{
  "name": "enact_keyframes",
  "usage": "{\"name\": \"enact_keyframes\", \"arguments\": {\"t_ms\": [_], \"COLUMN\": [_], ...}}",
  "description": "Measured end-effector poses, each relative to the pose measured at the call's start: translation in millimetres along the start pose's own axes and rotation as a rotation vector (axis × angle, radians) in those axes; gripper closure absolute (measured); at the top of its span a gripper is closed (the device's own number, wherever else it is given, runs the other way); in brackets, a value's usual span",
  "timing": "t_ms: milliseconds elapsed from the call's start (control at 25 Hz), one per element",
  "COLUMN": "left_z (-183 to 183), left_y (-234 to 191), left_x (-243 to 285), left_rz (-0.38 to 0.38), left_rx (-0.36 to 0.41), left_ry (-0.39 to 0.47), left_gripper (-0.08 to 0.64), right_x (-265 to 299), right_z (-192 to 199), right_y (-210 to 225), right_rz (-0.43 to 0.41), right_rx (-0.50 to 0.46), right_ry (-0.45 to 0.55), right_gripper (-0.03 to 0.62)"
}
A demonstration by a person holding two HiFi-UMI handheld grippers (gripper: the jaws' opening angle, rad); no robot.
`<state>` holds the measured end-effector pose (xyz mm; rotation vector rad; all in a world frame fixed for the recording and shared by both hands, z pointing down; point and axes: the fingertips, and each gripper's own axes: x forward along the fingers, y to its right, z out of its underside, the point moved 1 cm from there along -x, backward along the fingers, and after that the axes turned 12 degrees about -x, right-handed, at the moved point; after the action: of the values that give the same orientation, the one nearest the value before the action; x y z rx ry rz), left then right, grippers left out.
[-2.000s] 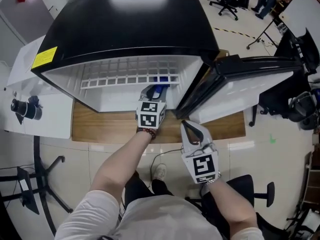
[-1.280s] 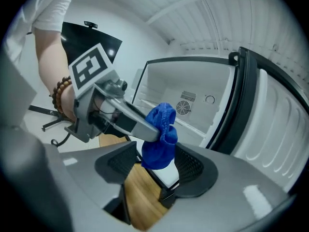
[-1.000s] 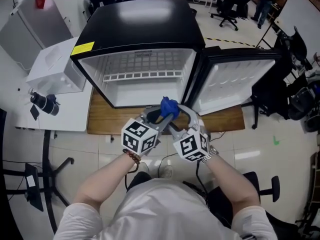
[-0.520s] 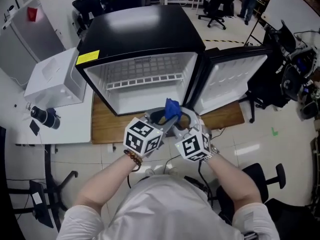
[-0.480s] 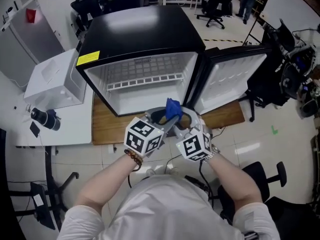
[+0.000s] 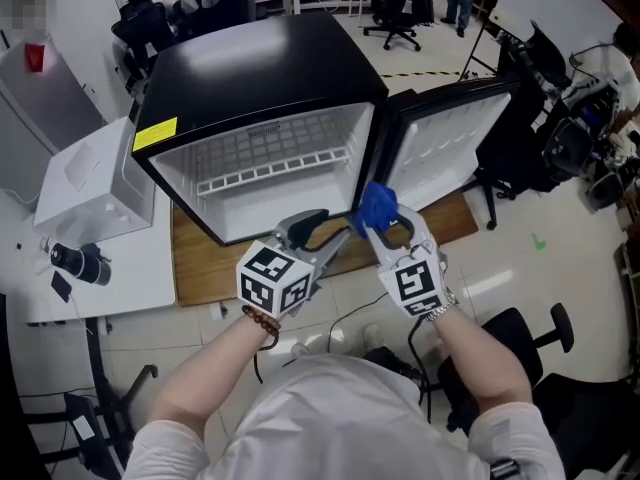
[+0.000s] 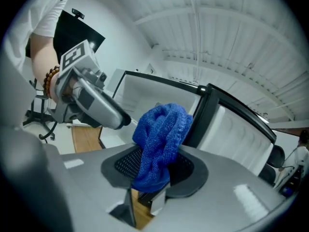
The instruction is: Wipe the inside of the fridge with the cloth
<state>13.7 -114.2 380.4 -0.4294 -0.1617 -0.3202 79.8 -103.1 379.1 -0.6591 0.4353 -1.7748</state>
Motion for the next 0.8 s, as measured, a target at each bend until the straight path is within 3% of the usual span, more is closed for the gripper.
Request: {"name": "enact_keyframes", "arguments": {"t_ms": [240,520,800], "left_z": [31,64,94], "left_y": [-1,10,-9], "left_x": [54,137,180], "left_rz": [-0.112,-0.245,-0.414], "left_rx": [-0.133,-0.257,-0.329], "left_ry": [-0.038,-0.078,-0.119], "left_gripper": [0.350,0.350,0.336], "right_x": [-22,-29,-25], "right_z": [12,13,-1], "right_y": [62,120,141], "right_rz": [0.032,-0.019,-0.098], "right_rx": [0.018,0.002,-0.041], "right_ry": [0.053,0.167,0.295], "right_gripper": [0.453,0.454,0.456]}}
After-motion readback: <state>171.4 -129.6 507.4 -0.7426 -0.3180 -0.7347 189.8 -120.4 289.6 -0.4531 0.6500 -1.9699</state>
